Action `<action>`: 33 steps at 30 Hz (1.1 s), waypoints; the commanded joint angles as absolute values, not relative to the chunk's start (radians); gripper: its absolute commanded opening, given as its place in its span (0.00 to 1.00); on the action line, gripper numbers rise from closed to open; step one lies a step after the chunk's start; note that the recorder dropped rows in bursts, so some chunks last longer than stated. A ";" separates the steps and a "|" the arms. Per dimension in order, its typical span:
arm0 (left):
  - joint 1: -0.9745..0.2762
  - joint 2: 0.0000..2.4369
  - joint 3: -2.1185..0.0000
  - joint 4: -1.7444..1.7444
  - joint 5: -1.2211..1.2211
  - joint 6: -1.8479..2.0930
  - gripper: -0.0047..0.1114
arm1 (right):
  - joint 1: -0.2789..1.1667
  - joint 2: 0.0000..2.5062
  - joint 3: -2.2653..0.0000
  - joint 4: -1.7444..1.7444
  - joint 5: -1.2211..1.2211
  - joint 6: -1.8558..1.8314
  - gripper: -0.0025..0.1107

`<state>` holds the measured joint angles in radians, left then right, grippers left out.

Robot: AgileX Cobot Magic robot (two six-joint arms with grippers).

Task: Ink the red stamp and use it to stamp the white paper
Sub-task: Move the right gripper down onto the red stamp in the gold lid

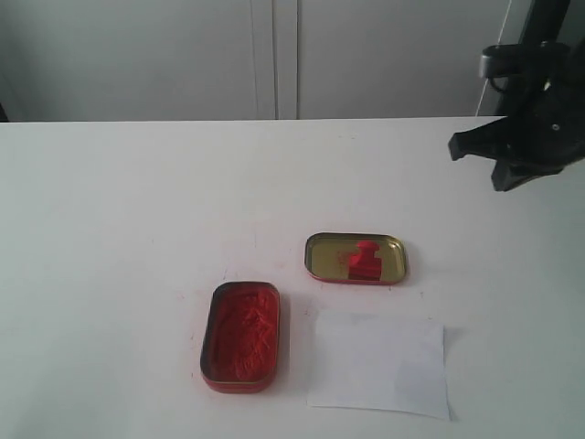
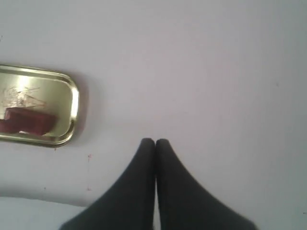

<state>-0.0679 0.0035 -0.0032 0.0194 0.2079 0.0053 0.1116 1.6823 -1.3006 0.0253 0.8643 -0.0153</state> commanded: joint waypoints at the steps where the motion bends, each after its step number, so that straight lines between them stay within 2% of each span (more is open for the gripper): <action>1: -0.067 0.000 0.000 0.017 0.209 0.008 0.04 | 0.188 1.740 -1.353 0.034 0.909 -0.088 0.02; 15: -0.067 0.000 0.000 0.017 0.209 0.008 0.04 | 0.380 1.889 -1.501 0.050 0.986 -0.372 0.02; 33: -0.067 0.000 0.000 0.017 0.209 0.008 0.04 | 0.408 1.947 -1.527 0.111 1.033 -0.903 0.02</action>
<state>-0.0679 0.0035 -0.0032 0.0194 0.2079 0.0053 0.4071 1.9387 -1.5218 0.1007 1.0276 -0.8457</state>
